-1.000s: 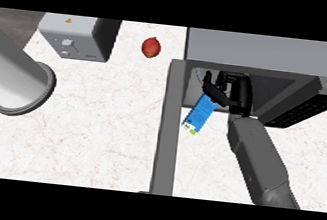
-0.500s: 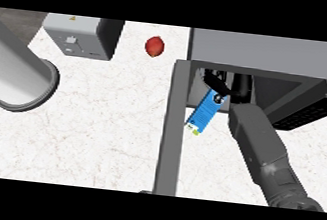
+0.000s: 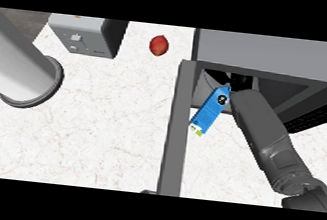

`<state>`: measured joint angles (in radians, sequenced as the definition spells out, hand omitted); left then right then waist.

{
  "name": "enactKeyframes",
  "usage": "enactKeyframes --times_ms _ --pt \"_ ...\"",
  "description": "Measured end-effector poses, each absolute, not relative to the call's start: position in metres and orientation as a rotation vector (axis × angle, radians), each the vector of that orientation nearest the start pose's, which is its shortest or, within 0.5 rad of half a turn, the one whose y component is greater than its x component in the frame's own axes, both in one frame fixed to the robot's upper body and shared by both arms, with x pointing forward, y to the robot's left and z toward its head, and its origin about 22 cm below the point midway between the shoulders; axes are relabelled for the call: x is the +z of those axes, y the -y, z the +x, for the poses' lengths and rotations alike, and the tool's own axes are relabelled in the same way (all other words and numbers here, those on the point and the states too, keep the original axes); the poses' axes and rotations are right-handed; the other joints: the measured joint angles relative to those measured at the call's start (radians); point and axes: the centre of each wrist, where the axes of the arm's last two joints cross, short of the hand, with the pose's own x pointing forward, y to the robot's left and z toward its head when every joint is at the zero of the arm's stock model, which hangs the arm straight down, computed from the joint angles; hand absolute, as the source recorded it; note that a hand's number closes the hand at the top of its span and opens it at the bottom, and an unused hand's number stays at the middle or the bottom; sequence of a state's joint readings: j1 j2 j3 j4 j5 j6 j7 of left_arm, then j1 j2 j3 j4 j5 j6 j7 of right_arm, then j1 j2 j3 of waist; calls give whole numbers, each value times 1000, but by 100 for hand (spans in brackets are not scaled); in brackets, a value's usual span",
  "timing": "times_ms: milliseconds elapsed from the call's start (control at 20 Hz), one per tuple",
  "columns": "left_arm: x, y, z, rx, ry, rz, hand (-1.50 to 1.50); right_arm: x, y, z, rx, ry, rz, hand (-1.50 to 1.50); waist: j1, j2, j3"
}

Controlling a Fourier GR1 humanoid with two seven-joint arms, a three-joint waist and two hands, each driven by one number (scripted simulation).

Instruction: Pick up the milk, place it into the microwave and close the microwave

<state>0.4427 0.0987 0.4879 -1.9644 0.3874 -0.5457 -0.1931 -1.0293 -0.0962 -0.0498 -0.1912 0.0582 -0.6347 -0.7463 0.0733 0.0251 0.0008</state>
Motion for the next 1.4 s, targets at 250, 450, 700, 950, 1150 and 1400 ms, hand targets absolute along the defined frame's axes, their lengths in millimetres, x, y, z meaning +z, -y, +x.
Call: enactKeyframes --times_ms 250,450,700,950,1150,1400 --pt "47 -377 101 41 1897 4 -150 18 170 432 276 1920 -762 150 11 8 1" --pt "46 -377 103 35 1897 3 -150 15 175 431 233 1892 -824 150 18 13 1" --pt "46 -378 103 15 1888 -9 -150 16 197 432 190 1851 -885 150 30 19 2" --pt "43 -374 112 14 1888 -21 -150 14 222 430 186 1814 -935 150 34 27 3" --pt "44 -372 120 11 1889 -32 -150 8 235 426 178 1771 -963 150 41 33 4" --pt "41 -371 127 7 1881 -45 -150 6 237 424 223 1748 -995 -150 54 38 4"
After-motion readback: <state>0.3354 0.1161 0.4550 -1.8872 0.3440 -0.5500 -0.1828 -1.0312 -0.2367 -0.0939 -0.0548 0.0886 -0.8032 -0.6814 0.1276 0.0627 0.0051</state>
